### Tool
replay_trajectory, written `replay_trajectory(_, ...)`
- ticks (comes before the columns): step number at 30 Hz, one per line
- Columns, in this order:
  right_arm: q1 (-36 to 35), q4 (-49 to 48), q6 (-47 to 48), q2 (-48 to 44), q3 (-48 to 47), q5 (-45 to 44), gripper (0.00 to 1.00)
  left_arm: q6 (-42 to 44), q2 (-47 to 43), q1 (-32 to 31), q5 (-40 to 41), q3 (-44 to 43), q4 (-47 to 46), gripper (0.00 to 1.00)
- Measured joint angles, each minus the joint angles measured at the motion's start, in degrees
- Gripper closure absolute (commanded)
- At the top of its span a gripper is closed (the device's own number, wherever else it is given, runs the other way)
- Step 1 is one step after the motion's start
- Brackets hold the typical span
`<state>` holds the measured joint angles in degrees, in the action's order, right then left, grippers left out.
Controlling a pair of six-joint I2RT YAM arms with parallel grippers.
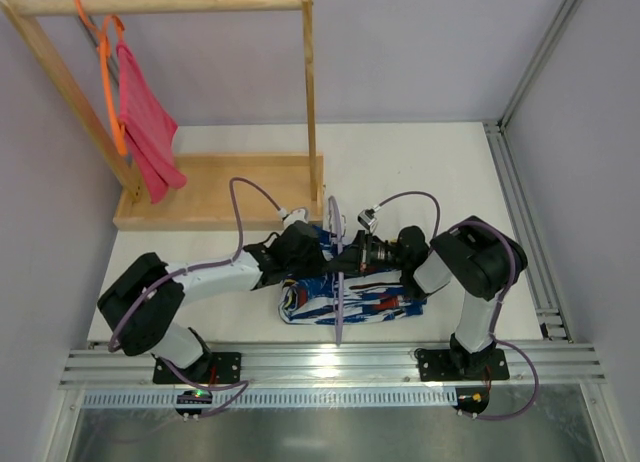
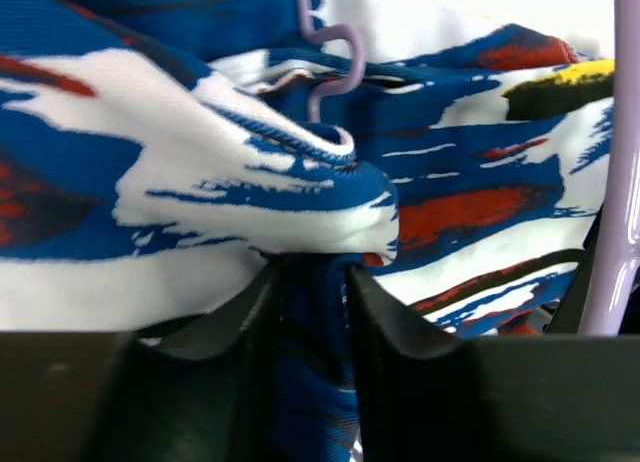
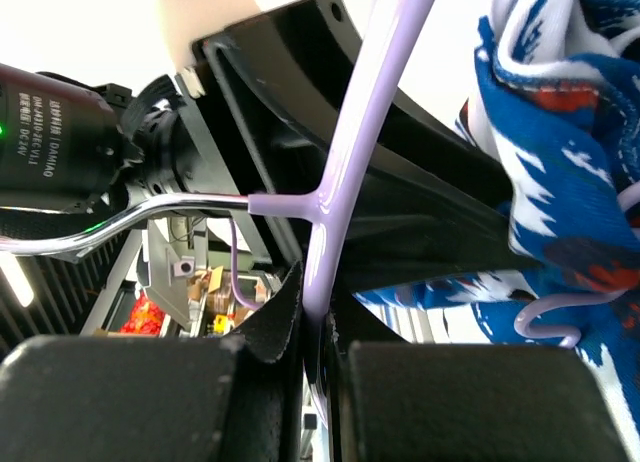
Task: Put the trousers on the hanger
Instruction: Place trousers on hanger
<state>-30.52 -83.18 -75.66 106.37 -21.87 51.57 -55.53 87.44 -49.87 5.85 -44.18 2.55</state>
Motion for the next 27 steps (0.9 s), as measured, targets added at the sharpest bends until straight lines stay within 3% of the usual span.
replay_trajectory(3,-0.04,-0.26,-0.48,0.00,-0.17,0.24,0.96,0.72,-2.43,0.11,2.84,-0.31,4.07,0.50)
replay_trajectory(6,-0.39,-0.07,-0.46,0.13,-0.63,-0.39,0.96,1.73,-4.68,-0.17,3.23,-3.21,10.82,0.48)
replay_trajectory(9,-0.46,0.07,-0.76,0.13,-1.01,-0.79,0.96,3.37,-6.73,0.55,3.06,-5.55,17.09,0.39)
replay_trajectory(14,-1.14,0.59,-0.09,0.28,-1.16,-1.01,0.96,4.04,-13.84,7.04,1.86,-7.82,19.69,0.38)
replay_trajectory(17,-1.16,0.66,0.00,0.28,-1.18,-1.01,0.96,6.21,-18.18,13.46,0.68,-11.67,20.63,0.55)
replay_trajectory(18,-1.16,0.66,-0.02,0.28,-1.20,-1.01,0.96,7.08,-19.39,15.12,0.39,-12.33,20.90,0.71)
replay_trajectory(21,-1.22,0.85,-0.07,0.28,-1.42,-0.92,0.96,9.64,-20.83,16.57,-1.77,-11.67,21.24,0.92)
replay_trajectory(27,-1.42,1.38,-0.13,0.28,-1.92,-0.76,0.96,7.39,-15.06,14.21,-13.20,0.83,10.12,0.99)
